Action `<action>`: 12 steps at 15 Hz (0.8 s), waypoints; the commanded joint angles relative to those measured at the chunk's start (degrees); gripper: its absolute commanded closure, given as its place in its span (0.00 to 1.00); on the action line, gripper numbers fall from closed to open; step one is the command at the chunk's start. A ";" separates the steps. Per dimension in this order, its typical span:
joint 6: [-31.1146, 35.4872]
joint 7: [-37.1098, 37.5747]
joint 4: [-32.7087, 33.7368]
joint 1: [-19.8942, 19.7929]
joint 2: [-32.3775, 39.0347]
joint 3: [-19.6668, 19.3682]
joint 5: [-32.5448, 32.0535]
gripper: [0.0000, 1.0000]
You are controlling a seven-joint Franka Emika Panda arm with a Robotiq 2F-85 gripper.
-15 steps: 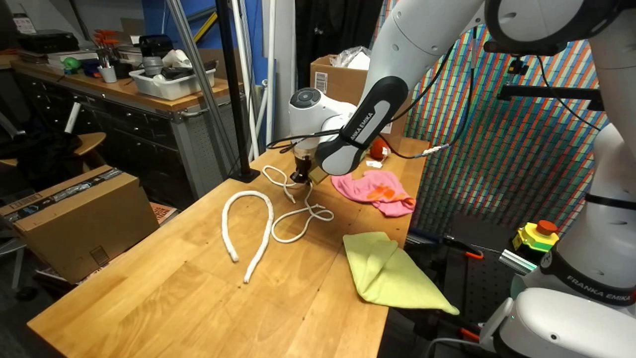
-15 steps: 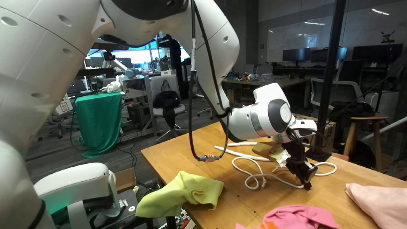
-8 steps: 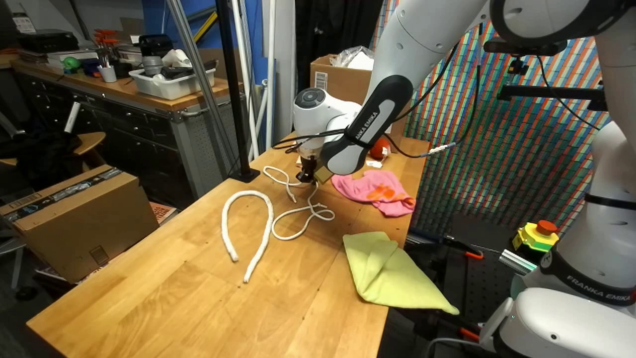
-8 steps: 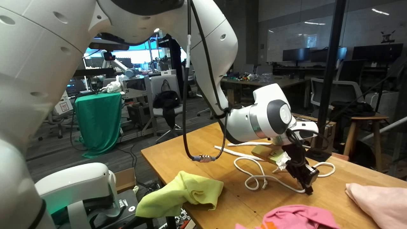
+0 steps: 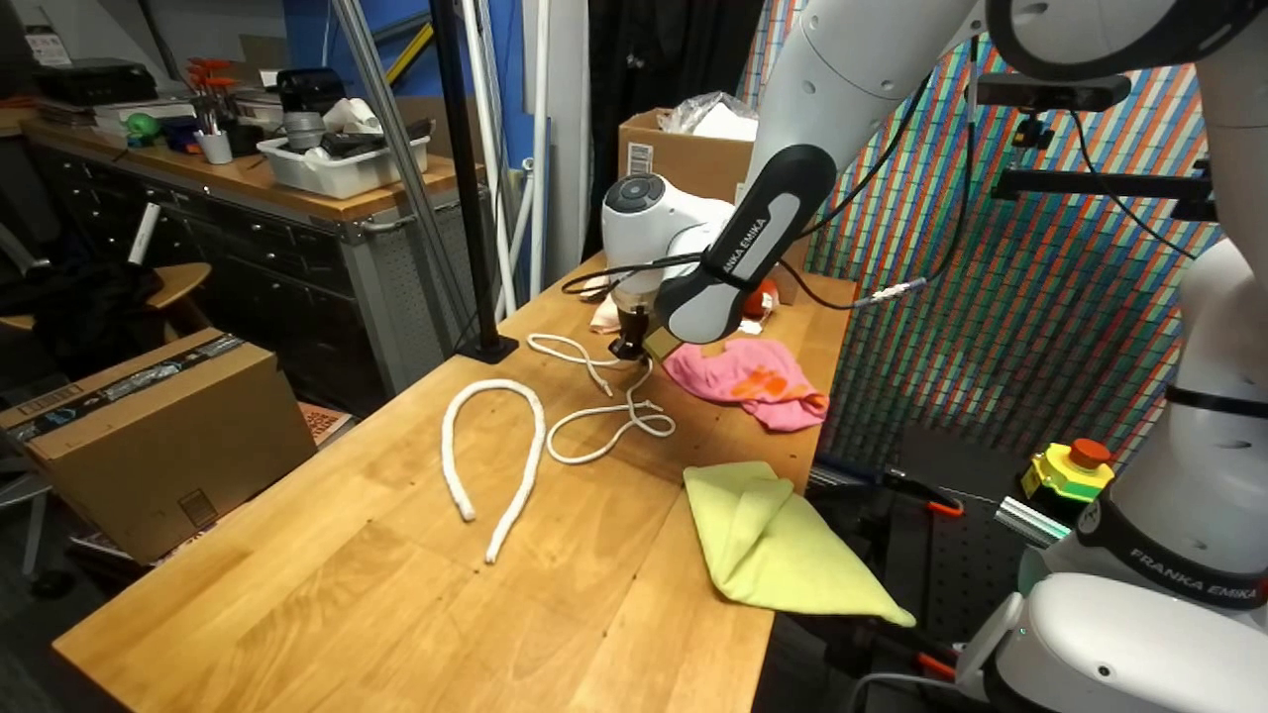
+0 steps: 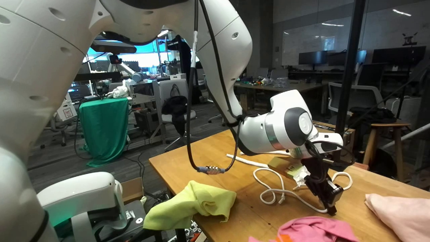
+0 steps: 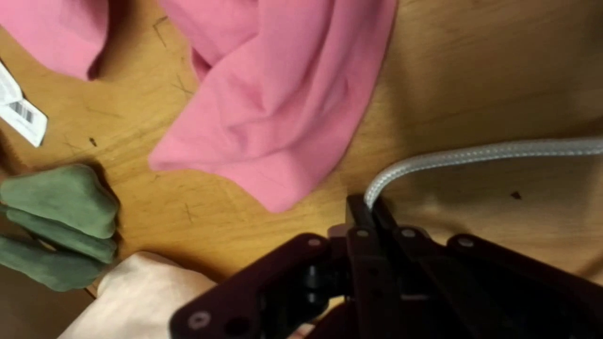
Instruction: Pick up the clothes from the table and put them around the table.
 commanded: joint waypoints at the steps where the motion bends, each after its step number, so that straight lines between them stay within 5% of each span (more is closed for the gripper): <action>1: 0.50 1.80 -2.46 1.20 -2.29 -1.80 -1.22 0.99; 6: 0.59 1.42 -2.83 1.08 -2.73 -1.64 -1.68 0.99; 7: 0.56 1.02 -2.80 0.98 -2.82 -1.40 -1.73 0.71; 8: 0.73 0.86 -2.77 1.08 -2.89 -1.39 -1.98 0.71; 12: 0.80 0.84 -2.71 1.47 -3.39 -1.12 -2.47 0.41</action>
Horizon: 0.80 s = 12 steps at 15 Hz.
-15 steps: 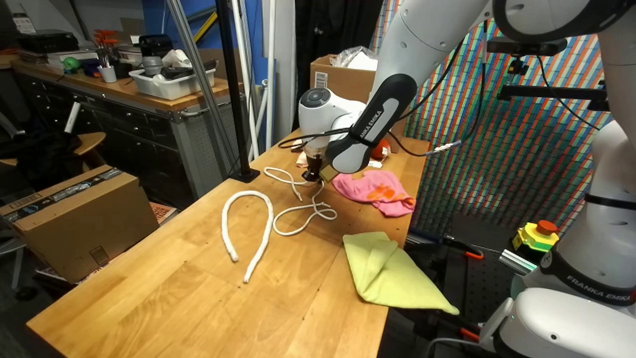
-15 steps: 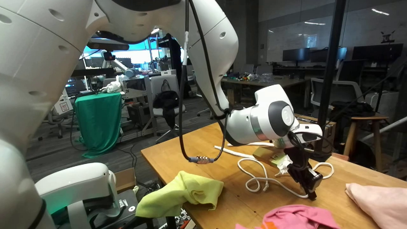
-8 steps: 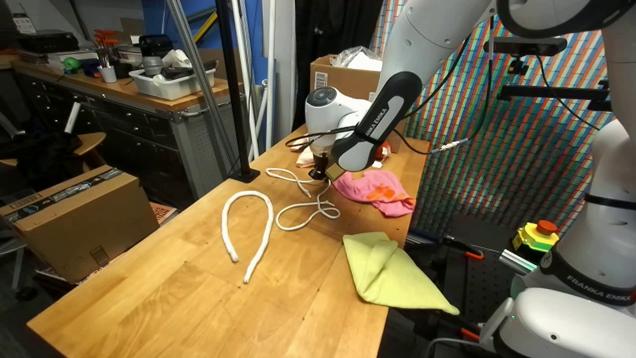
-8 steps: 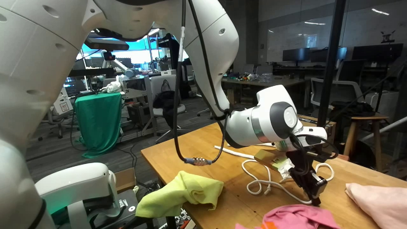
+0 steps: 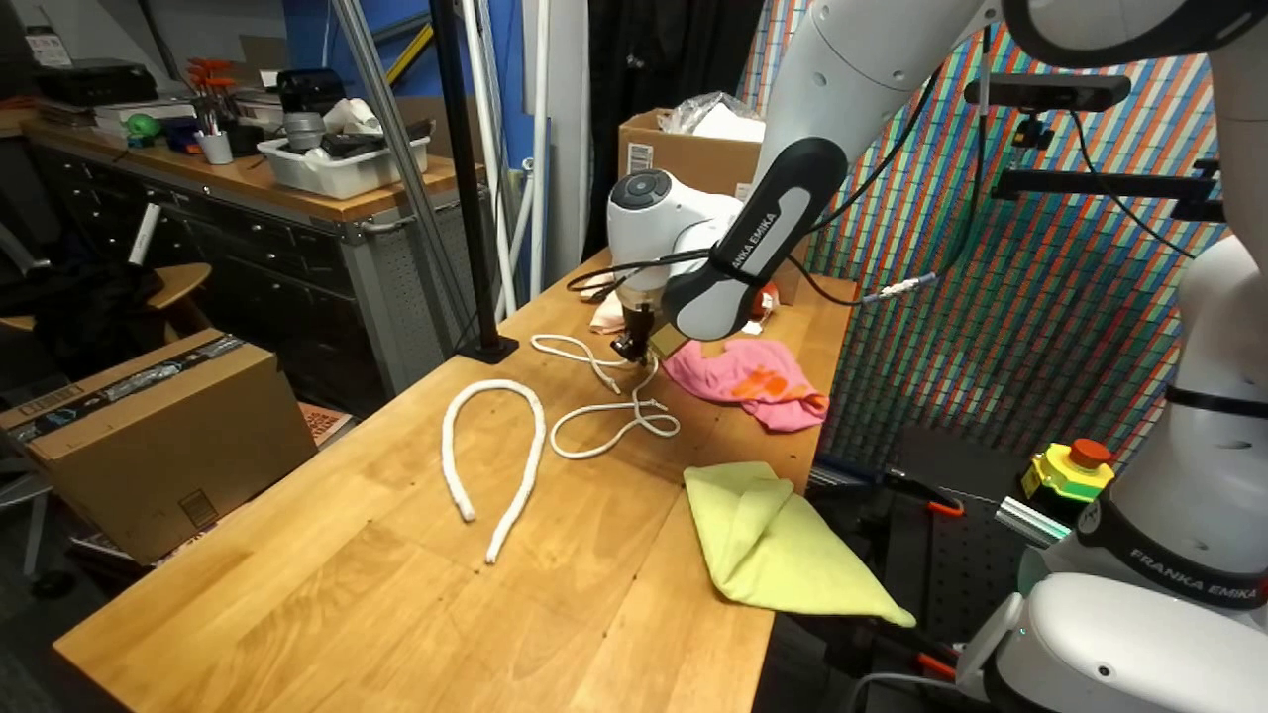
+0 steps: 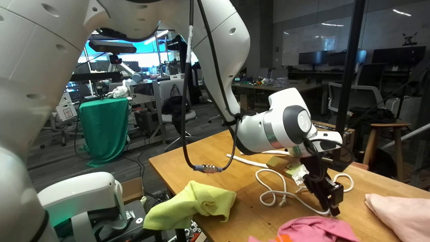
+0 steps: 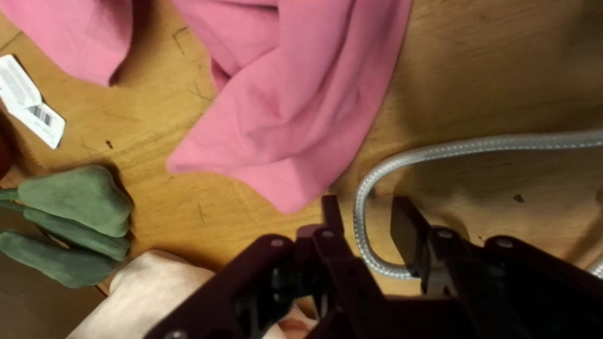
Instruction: Pick up the clothes from the table and put them around the table.
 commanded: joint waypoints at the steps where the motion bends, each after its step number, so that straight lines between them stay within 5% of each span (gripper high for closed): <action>1: 0.66 0.39 -1.04 0.96 -1.92 -0.34 -1.59 0.34; 5: 0.91 0.56 -1.02 1.99 -2.34 -0.22 -2.70 0.04; 12: 1.20 -0.13 -2.20 2.17 -5.22 1.03 -3.72 0.00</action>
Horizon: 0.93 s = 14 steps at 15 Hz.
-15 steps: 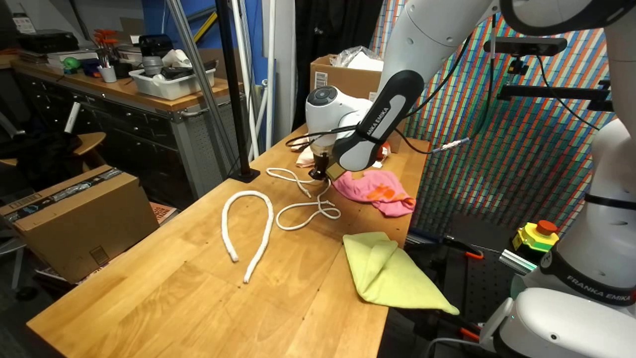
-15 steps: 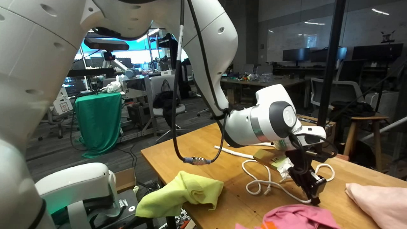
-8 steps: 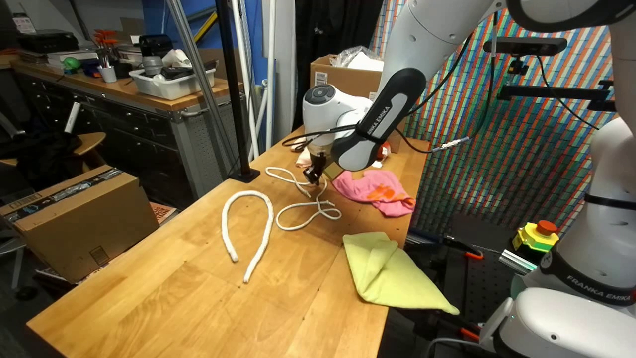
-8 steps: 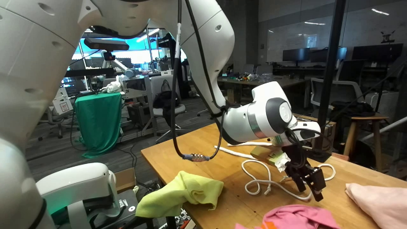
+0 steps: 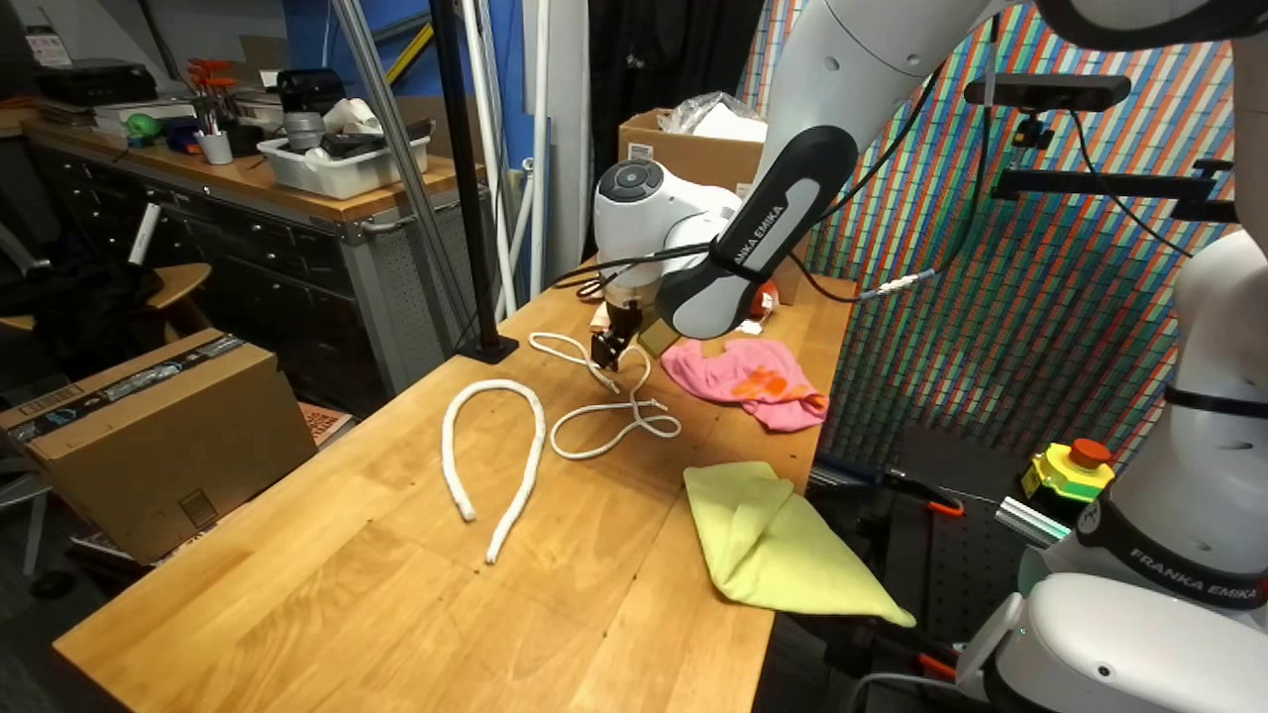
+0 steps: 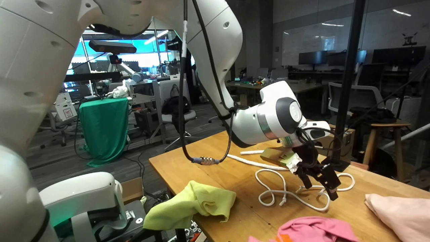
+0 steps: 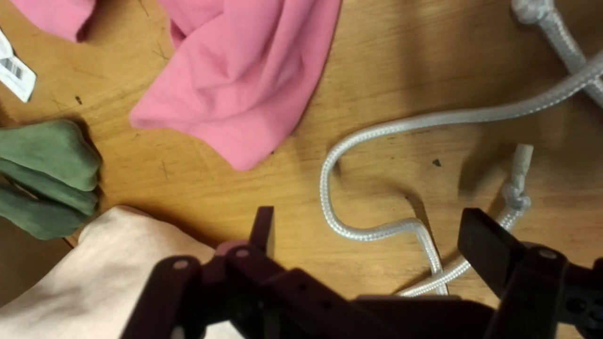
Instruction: Pick up the clothes from the table and put them around the table.
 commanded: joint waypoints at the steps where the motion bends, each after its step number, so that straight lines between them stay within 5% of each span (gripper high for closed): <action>1: 0.96 -0.25 -2.27 -0.03 -3.78 0.81 -1.50 0.00; 7: 6.62 -5.52 -4.20 -1.73 -6.13 6.07 -0.79 0.00; 14: 10.97 -16.91 -3.51 -6.61 -4.96 15.08 10.92 0.00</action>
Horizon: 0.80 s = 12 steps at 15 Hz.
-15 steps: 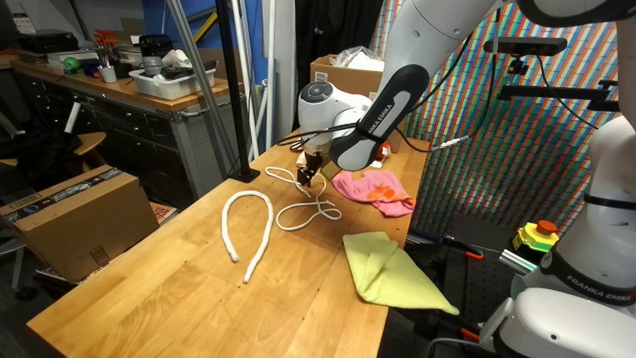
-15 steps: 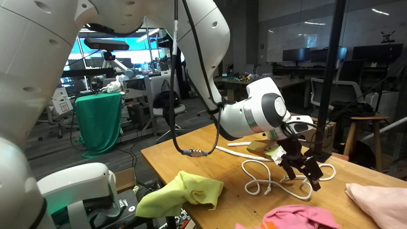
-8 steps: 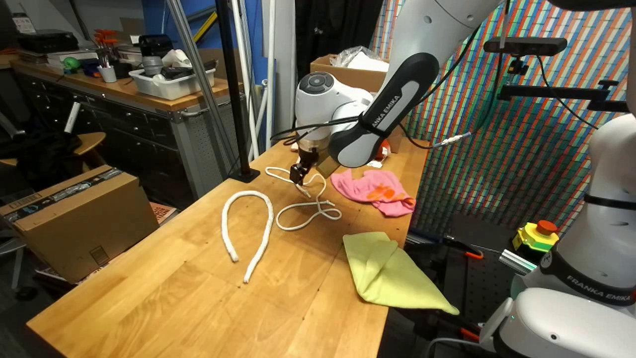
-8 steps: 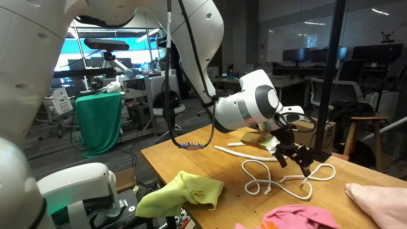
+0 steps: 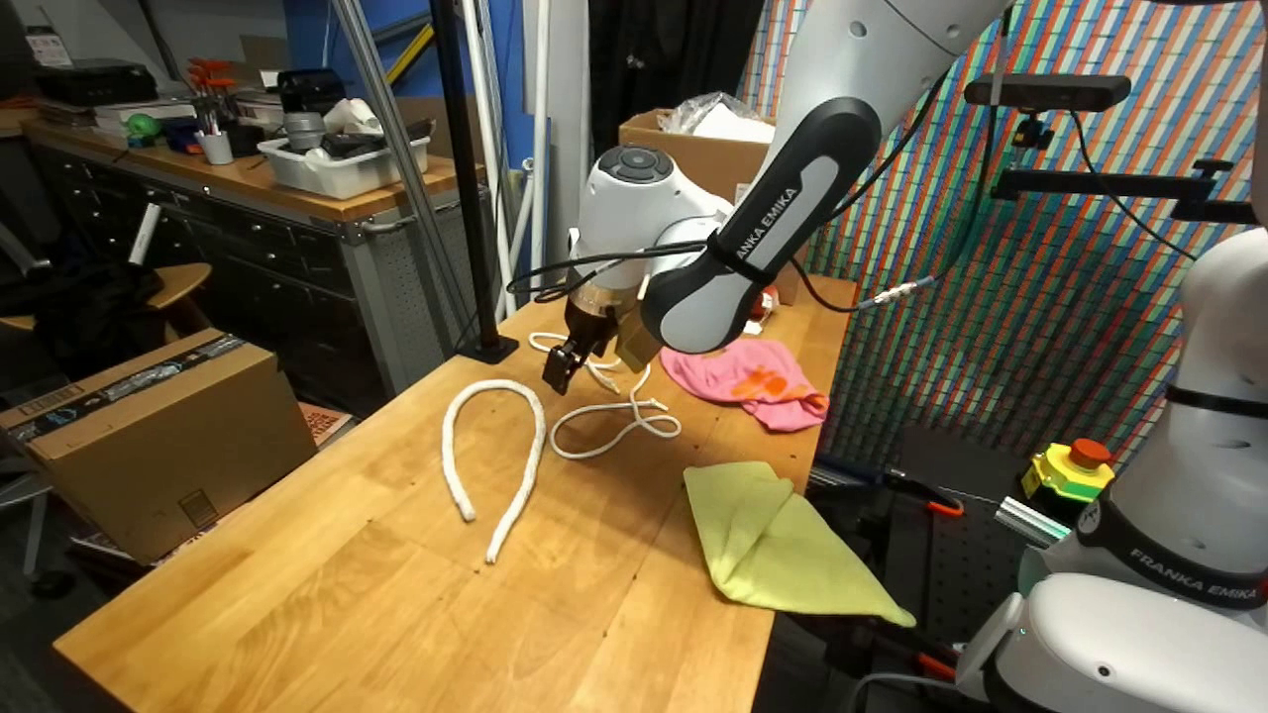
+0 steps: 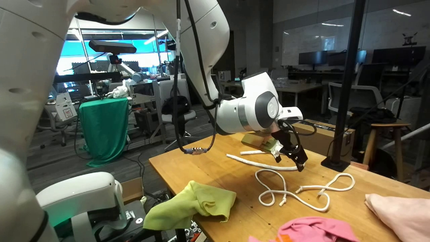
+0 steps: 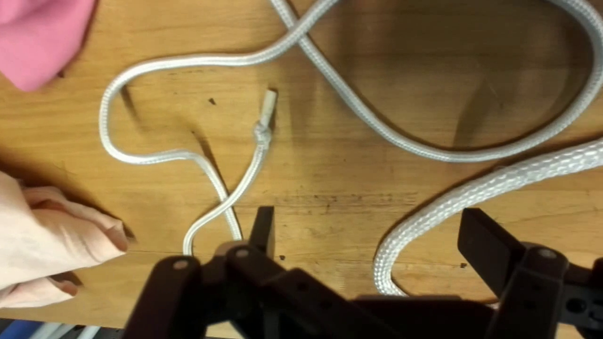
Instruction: Pick up the clothes from the table and put them around the table.
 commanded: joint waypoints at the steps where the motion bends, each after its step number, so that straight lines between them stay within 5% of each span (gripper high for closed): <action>1: 1.49 -6.55 0.08 -3.30 -0.28 4.29 6.34 0.00; 12: -0.17 -17.64 5.39 -8.02 2.66 12.97 17.21 0.00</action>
